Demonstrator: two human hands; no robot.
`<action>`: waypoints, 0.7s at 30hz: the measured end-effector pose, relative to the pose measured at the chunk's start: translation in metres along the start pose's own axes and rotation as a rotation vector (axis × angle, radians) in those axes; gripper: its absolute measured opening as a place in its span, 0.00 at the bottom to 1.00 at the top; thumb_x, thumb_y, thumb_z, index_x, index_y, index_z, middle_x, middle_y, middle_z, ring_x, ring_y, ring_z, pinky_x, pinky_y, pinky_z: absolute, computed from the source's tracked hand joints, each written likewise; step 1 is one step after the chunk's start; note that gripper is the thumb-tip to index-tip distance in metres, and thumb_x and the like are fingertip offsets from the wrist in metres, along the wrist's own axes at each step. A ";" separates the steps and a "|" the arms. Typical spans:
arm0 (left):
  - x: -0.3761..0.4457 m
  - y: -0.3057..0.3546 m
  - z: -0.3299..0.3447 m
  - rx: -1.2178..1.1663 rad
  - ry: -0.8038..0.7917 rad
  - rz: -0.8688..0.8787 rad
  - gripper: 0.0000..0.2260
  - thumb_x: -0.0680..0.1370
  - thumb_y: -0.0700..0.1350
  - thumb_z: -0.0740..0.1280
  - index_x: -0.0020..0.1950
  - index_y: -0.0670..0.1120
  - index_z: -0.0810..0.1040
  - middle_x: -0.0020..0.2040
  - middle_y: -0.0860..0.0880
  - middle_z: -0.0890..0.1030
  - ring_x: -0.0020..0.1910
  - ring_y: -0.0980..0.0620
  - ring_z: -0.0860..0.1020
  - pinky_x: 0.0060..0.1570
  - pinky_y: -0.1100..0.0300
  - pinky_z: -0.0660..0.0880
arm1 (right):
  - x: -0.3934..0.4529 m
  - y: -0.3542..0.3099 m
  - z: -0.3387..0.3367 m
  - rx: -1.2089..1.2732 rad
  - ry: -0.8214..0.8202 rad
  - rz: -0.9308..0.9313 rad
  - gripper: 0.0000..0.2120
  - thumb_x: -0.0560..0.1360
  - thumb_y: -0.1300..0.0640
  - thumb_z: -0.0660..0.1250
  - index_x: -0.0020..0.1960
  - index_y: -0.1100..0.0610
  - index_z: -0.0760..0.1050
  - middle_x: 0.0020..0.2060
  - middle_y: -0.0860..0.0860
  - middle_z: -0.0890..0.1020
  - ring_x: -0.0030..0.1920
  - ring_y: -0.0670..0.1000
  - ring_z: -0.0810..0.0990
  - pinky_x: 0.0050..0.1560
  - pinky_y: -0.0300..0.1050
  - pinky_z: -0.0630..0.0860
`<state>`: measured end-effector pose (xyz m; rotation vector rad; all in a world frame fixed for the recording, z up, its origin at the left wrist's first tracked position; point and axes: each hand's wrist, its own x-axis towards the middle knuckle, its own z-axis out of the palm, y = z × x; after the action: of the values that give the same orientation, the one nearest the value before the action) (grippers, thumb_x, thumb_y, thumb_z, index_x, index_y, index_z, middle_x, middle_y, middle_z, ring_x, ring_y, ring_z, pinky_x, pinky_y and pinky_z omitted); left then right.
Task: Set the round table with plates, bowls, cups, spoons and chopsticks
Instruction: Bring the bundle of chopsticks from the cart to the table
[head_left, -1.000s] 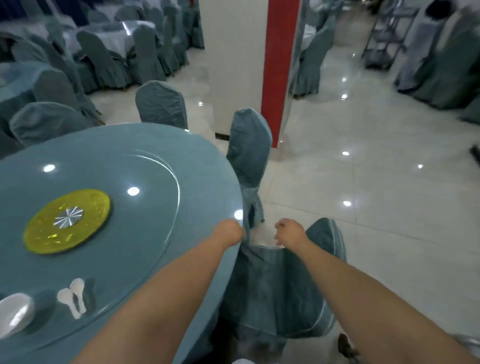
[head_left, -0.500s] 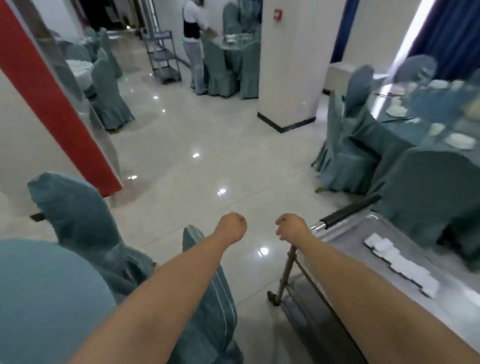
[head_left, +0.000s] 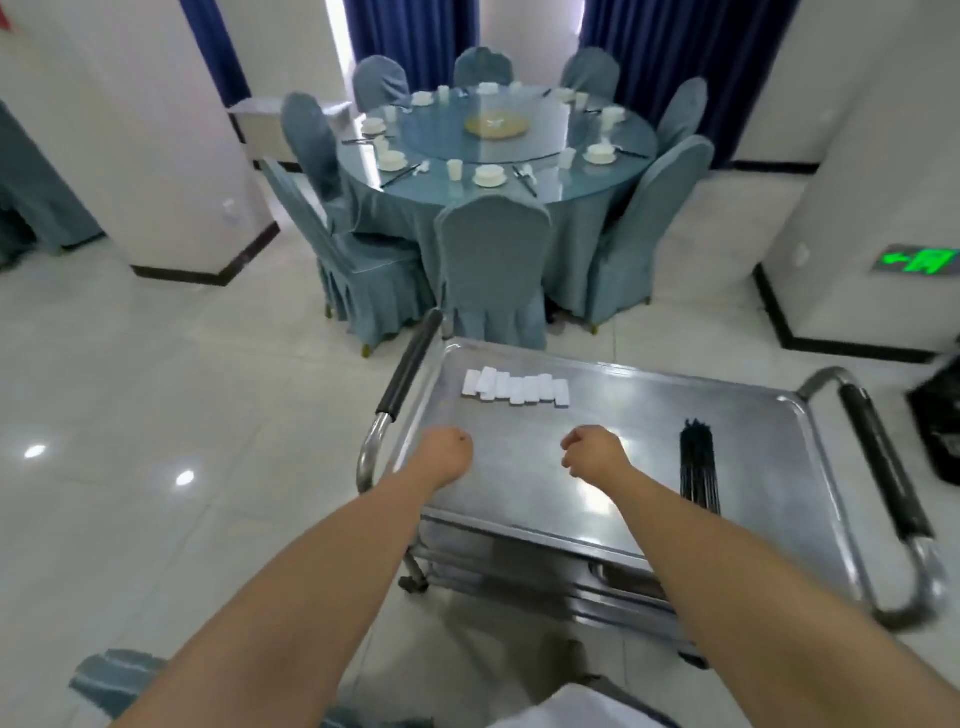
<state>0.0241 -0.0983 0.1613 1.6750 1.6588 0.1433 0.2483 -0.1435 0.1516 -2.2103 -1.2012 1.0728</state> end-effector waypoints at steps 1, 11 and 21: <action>0.006 0.011 0.011 0.022 -0.022 0.021 0.16 0.82 0.43 0.55 0.53 0.36 0.80 0.57 0.37 0.80 0.58 0.40 0.77 0.58 0.56 0.71 | 0.003 0.015 -0.011 0.001 0.022 0.022 0.10 0.72 0.66 0.62 0.48 0.60 0.81 0.48 0.59 0.83 0.50 0.61 0.83 0.53 0.53 0.81; 0.066 0.111 0.121 0.136 -0.283 0.084 0.14 0.80 0.43 0.57 0.44 0.36 0.78 0.47 0.37 0.80 0.49 0.42 0.78 0.48 0.57 0.72 | 0.041 0.137 -0.085 -0.130 0.102 0.226 0.13 0.75 0.62 0.59 0.54 0.66 0.79 0.51 0.61 0.82 0.53 0.60 0.81 0.53 0.51 0.79; 0.113 0.147 0.247 -0.016 -0.508 -0.120 0.09 0.76 0.40 0.62 0.40 0.37 0.79 0.44 0.34 0.80 0.45 0.44 0.79 0.49 0.49 0.78 | 0.101 0.235 -0.095 -0.164 0.094 0.494 0.25 0.76 0.44 0.65 0.65 0.60 0.68 0.60 0.59 0.72 0.60 0.60 0.74 0.60 0.55 0.75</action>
<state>0.2999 -0.0822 0.0238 1.4420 1.3566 -0.3037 0.4802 -0.1869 0.0139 -2.7387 -0.7394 1.0565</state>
